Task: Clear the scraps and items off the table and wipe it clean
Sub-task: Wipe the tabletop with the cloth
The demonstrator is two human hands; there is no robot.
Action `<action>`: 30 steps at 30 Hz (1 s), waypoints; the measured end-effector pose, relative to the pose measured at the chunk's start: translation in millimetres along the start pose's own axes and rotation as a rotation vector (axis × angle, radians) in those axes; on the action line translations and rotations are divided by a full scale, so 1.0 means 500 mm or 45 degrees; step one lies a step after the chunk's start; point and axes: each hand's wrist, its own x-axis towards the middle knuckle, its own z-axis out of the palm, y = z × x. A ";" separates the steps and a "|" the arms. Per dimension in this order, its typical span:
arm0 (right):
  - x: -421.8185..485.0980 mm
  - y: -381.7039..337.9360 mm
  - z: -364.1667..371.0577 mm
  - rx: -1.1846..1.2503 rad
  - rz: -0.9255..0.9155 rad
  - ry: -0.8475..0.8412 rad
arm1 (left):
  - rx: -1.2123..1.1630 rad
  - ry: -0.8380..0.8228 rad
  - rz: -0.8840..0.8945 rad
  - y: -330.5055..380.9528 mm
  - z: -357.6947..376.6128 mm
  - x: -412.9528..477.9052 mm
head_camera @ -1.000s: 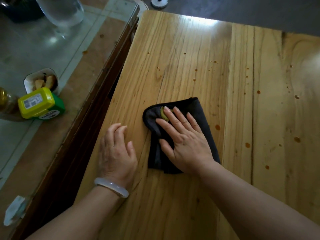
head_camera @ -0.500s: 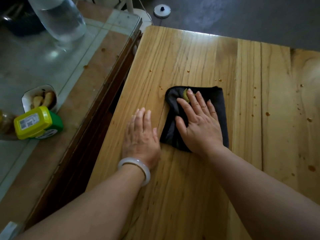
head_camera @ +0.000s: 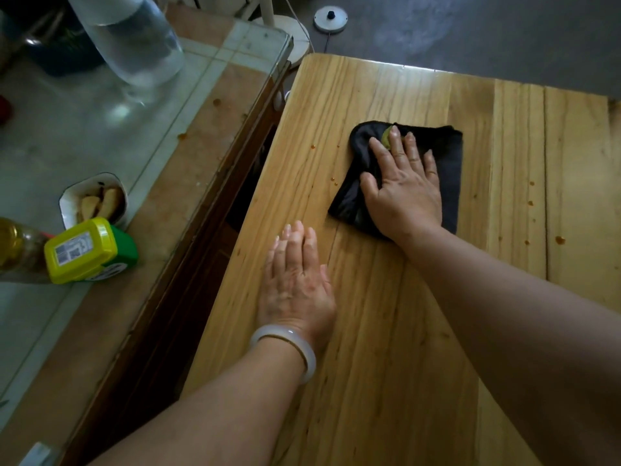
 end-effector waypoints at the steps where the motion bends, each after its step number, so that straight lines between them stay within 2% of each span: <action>1: 0.006 -0.011 0.003 -0.007 -0.043 -0.003 | -0.001 0.003 -0.003 0.001 0.000 0.000; 8: 0.026 -0.112 0.026 -0.006 -0.444 -0.107 | -0.044 -0.086 -0.026 0.006 -0.015 0.000; 11: 0.027 -0.119 0.024 -0.012 -0.508 -0.148 | -0.032 -0.121 -0.059 0.004 -0.013 0.000; 16: 0.028 -0.111 0.020 -0.004 -0.402 -0.137 | 0.005 -0.003 -0.072 0.000 -0.003 0.002; 23: 0.055 -0.038 -0.001 -0.045 -0.032 -0.092 | -0.007 0.044 -0.020 -0.005 0.004 -0.001; 30: -0.031 -0.021 -0.006 -0.002 0.035 -0.073 | -0.012 0.057 -0.017 -0.003 0.006 -0.003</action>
